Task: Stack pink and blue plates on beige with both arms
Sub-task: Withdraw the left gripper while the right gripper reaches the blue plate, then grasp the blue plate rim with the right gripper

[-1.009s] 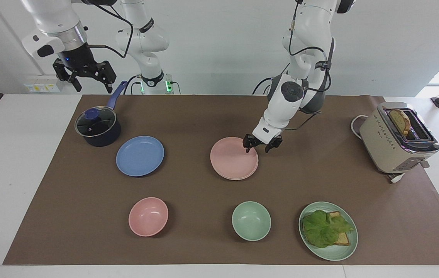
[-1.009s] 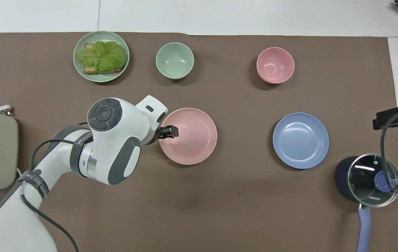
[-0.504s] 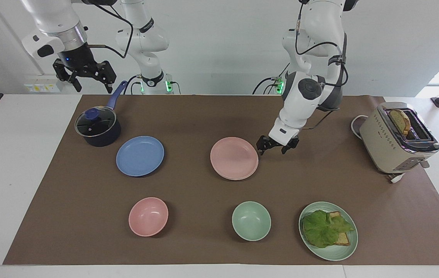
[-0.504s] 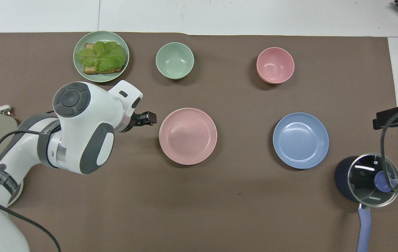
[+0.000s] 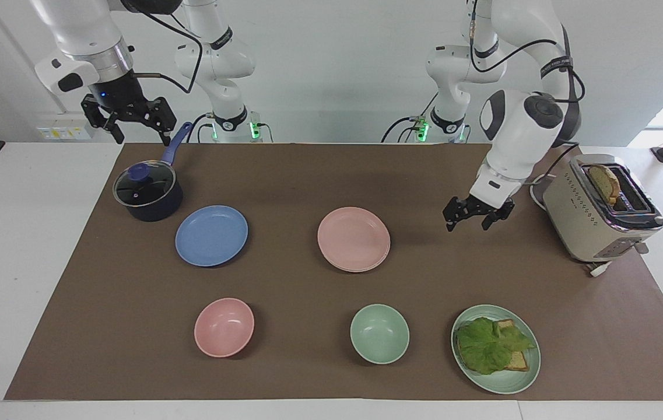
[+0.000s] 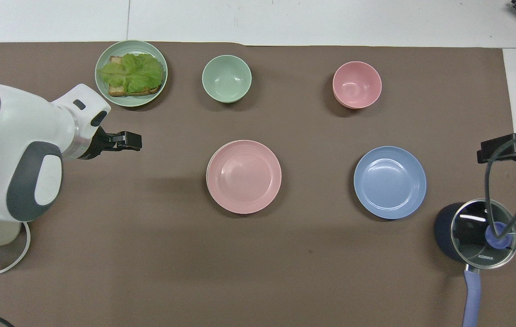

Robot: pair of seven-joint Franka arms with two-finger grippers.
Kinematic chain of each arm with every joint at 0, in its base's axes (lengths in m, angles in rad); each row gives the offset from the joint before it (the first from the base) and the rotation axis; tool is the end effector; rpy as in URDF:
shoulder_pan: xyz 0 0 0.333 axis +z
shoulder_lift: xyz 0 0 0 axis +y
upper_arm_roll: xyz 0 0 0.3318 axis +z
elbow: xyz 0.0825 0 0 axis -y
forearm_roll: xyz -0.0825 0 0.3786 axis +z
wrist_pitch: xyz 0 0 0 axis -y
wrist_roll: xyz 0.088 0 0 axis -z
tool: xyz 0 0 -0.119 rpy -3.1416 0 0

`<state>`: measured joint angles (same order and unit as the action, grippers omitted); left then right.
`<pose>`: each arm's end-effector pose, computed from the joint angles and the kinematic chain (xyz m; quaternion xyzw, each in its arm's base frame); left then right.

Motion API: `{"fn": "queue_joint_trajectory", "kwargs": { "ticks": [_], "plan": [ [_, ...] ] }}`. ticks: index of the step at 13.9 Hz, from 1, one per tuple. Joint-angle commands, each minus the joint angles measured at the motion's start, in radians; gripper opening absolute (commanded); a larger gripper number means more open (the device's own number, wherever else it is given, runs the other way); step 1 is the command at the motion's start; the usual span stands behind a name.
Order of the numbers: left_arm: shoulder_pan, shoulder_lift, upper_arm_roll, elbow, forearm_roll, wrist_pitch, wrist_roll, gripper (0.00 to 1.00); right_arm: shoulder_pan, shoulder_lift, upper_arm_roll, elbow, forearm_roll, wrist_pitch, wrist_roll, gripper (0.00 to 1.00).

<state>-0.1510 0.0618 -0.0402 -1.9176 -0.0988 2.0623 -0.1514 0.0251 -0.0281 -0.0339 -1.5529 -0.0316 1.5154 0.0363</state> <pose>0.5690 -0.1161 0.4734 0.9981 0.0017 0.0330 0.0521 0.5344 -0.0089 0.6470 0.9996 -0.0233 -0.0045 0.0154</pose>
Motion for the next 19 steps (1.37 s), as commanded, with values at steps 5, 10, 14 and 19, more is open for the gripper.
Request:
{"fn": "queue_joint_trajectory", "kwargs": {
  "ticks": [5,10,14,19],
  "plan": [
    [0.106,-0.042,-0.01,0.172,0.031,-0.275,0.156,1.0,-0.01,0.037,0.003,-0.079,0.016,0.132,-0.035,1.0],
    [0.11,-0.086,-0.01,0.23,0.051,-0.388,0.159,1.0,-0.01,0.066,0.003,-0.159,0.016,0.245,-0.033,1.0],
    [0.116,-0.146,-0.003,0.255,0.065,-0.48,0.179,1.0,-0.013,0.114,0.003,-0.222,0.016,0.347,-0.038,1.0],
    [0.117,-0.154,-0.004,0.272,0.065,-0.487,0.173,1.0,-0.04,0.122,0.0,-0.381,0.013,0.52,-0.088,1.0]
  ]
}}
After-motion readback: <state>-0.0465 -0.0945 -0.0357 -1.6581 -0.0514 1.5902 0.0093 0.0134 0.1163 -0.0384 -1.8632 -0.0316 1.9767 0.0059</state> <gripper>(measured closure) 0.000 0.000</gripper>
